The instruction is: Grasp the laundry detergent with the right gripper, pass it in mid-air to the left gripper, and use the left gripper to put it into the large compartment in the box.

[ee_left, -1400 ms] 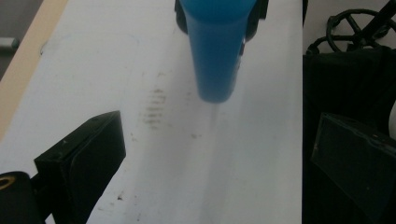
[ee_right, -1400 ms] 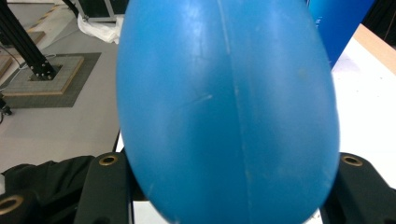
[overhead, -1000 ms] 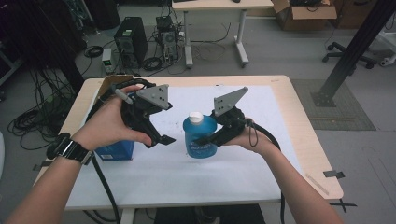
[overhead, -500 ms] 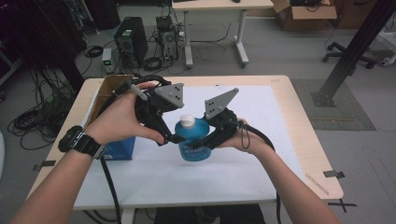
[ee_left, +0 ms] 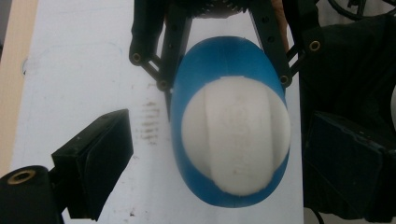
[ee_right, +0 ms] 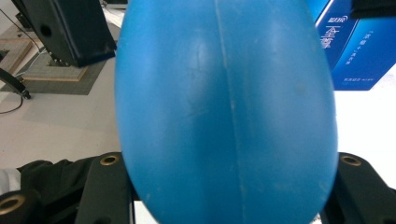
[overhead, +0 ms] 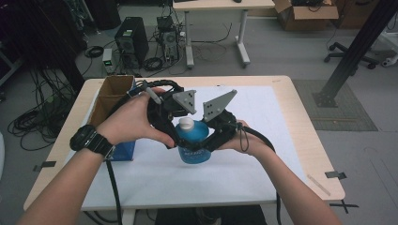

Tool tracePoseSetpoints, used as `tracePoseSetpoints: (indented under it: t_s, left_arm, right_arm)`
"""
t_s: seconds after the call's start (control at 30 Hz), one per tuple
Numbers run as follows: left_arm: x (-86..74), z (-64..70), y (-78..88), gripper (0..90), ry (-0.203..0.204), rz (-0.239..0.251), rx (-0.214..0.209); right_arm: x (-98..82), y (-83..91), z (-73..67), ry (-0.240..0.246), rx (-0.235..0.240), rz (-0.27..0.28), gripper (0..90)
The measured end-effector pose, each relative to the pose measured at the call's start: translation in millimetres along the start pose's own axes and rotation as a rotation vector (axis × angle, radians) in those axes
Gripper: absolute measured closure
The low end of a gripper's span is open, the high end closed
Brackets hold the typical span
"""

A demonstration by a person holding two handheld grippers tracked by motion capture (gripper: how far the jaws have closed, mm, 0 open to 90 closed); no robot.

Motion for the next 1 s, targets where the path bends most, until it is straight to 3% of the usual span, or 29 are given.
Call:
tracePoseSetpoints:
  t_s: [0.47, 1.0]
  left_arm:
    - [3.2, -1.2, -10.7, 13.9, -0.021, -0.068, -0.006]
    - [6.2, 0.3, -17.1, 24.7, -0.049, -0.092, -0.029]
  right_arm:
    - [-1.5, -1.1, -1.0, -0.006, 0.005, 0.002, 42.1]
    - [-4.3, -0.6, 0.5, -0.007, 0.008, 0.003, 42.1]
Point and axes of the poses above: each handheld gripper's, and its own axes: y roughly backward along the jaws, x roughly out of its top, z roughly to its right, the point moved 9 cm from there along -y, roughly forward along the jaws, and after that the axes turned 15 degrees about -y, right-handed, at the moved point
